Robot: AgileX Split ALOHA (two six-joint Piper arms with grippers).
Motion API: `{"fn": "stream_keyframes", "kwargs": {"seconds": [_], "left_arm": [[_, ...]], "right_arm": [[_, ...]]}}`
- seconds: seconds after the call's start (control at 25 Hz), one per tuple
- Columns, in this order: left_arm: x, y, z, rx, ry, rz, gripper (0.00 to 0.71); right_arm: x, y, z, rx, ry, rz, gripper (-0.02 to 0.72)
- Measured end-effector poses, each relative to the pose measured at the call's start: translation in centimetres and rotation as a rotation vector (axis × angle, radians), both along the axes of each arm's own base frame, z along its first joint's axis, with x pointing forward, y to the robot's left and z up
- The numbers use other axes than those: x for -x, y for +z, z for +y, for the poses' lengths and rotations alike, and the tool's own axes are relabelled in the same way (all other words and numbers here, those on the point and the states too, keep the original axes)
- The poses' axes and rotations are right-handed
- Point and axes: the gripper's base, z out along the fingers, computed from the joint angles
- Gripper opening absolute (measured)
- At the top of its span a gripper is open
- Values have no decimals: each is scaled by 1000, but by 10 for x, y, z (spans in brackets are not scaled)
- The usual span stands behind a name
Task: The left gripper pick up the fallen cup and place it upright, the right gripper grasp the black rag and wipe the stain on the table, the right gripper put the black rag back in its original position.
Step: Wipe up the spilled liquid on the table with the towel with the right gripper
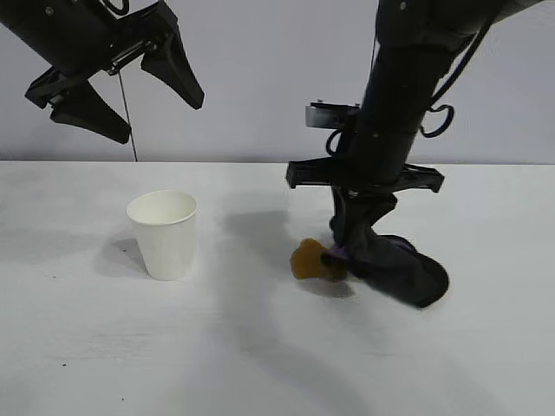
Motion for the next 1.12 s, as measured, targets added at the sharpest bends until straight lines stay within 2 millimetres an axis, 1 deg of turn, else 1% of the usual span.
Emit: {"fn": "stream_keyframes", "kwargs": {"seconds": [0.12, 0.2, 0.36, 0.64, 0.72, 0.84, 0.92, 0.96, 1.12], "left_arm": [[0, 0, 0, -4, -3, 1, 693], [0, 0, 0, -4, -3, 1, 693], [0, 0, 0, -4, -4, 2, 693], [0, 0, 0, -4, -4, 2, 693], [0, 0, 0, -4, -4, 2, 693], [0, 0, 0, -4, -4, 2, 693], [0, 0, 0, -4, -4, 2, 693], [0, 0, 0, -5, -4, 2, 693], [0, 0, 0, -6, -4, 2, 693]], "right_arm": [[3, 1, 16, -28, 21, -38, 25], [2, 2, 20, -50, 17, -62, 25], [0, 3, 23, -85, -4, -82, 25], [1, 4, 29, -154, -8, -63, 25], [0, -3, 30, -151, -5, -54, 25], [-1, -24, 31, -140, -15, -17, 25], [-2, -35, 31, -132, -17, -2, 25], [-2, -38, 31, -129, -17, 2, 25], [-6, -39, 28, -90, -9, -37, 25]]}}
